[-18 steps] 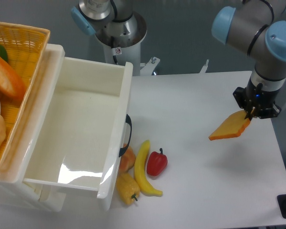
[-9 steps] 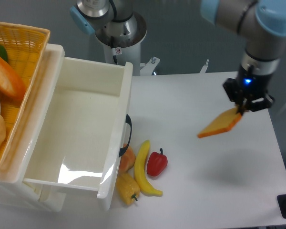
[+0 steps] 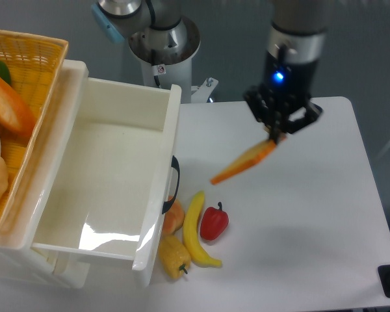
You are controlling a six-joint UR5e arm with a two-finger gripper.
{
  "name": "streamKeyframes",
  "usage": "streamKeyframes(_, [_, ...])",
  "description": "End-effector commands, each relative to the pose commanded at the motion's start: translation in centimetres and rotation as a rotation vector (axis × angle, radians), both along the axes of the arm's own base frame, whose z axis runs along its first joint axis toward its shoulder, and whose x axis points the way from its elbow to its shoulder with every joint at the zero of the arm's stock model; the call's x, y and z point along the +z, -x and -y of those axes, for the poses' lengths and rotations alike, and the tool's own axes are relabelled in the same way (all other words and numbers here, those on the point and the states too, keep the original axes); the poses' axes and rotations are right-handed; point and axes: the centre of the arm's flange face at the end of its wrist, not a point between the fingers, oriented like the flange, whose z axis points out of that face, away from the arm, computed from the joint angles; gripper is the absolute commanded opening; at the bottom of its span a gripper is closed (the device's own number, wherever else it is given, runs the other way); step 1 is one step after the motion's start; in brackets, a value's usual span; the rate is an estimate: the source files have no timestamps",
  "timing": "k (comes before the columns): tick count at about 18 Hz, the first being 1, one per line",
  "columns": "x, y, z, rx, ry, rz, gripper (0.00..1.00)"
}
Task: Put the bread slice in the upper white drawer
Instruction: 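Carry the held bread slice over the open white drawer, then open the gripper to drop the bread slice into the drawer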
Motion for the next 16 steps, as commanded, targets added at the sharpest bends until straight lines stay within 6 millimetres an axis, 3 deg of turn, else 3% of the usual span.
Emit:
streamKeyframes(4, [-0.9, -6.5, -3.0, -0.05, 0.005, 0.042, 0.0])
streamKeyframes(11, [-2.5, -11.5, -6.0, -0.085, 0.054, 0.092, 0.0])
streamKeyframes(13, [-3.4, -12.7, -6.5, -0.11, 0.069, 0.103, 0.13])
streamKeyframes(16, [-4.2, -13.4, -7.2, -0.134, 0.079, 0.108, 0.47])
